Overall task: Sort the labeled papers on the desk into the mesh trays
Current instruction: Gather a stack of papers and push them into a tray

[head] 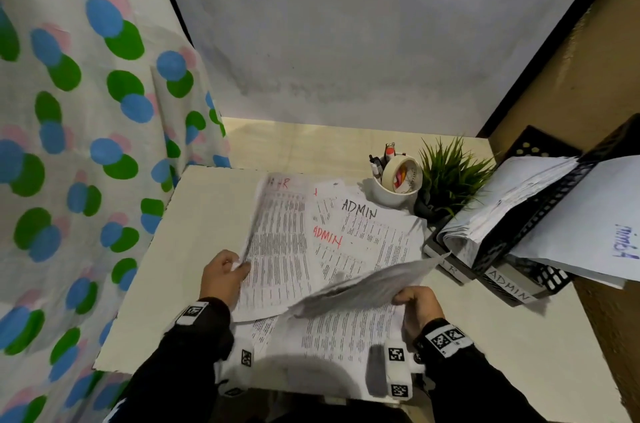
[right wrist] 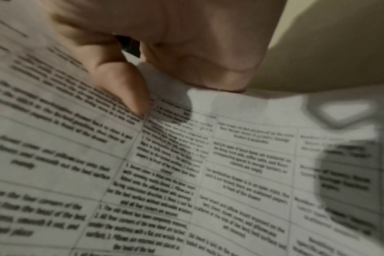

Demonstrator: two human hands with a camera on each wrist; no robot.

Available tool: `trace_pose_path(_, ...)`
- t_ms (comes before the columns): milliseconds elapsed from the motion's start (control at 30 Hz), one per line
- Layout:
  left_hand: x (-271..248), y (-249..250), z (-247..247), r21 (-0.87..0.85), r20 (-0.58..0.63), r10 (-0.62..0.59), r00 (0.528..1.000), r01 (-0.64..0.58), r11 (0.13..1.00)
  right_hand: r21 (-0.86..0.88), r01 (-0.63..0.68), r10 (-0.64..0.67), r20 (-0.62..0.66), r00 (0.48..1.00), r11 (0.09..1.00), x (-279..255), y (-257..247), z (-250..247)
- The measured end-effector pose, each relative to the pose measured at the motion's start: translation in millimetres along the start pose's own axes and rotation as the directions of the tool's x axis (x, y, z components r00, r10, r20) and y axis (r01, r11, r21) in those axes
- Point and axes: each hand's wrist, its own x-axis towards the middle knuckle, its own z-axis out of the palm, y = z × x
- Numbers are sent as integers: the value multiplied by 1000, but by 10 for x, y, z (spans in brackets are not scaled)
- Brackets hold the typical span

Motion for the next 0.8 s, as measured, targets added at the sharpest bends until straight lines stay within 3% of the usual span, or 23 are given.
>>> trace_pose_path(67, -84, 39, 10, -60, 106, -27, 994, 34, 998, 70, 31, -36, 71, 997, 997, 24, -12, 37)
trace_pose_path(167, -275, 70, 198, -36, 302, -70, 951, 85, 996, 171, 103, -115, 59, 992, 980, 176, -6, 63)
trace_pose_path(333, -597, 227, 574, 97, 502, -102, 859, 61, 993, 162, 52, -61, 47, 997, 985, 372, 40, -14)
trace_pose_path(433, -711, 306, 628, 100, 520, -63, 852, 13, 995, 201, 91, -89, -22, 996, 975, 331, 14, -49)
trace_pose_path(533, -729, 476, 571, 27, 451, -21, 892, 10, 1000, 221, 233, -205, -144, 968, 947, 266, -105, -67)
trace_pose_path(600, -755, 662, 545, -63, 445, 20, 895, 9, 998, 198, 323, -300, -136, 944, 925, 221, -238, -56)
trace_pose_path(700, -867, 987, 605, -192, 534, 103, 839, 2, 981, 55, 469, -463, -93, 882, 882, 14, -466, -6)
trace_pose_path(767, -934, 1122, 700, -212, 490, 136, 861, -34, 977, 64, 544, -541, -60, 839, 836, -178, -605, 31)
trace_pose_path(800, -937, 1146, 745, -178, 414, 194, 889, -130, 975, 81, 577, -576, -43, 817, 813, -266, -662, 43)
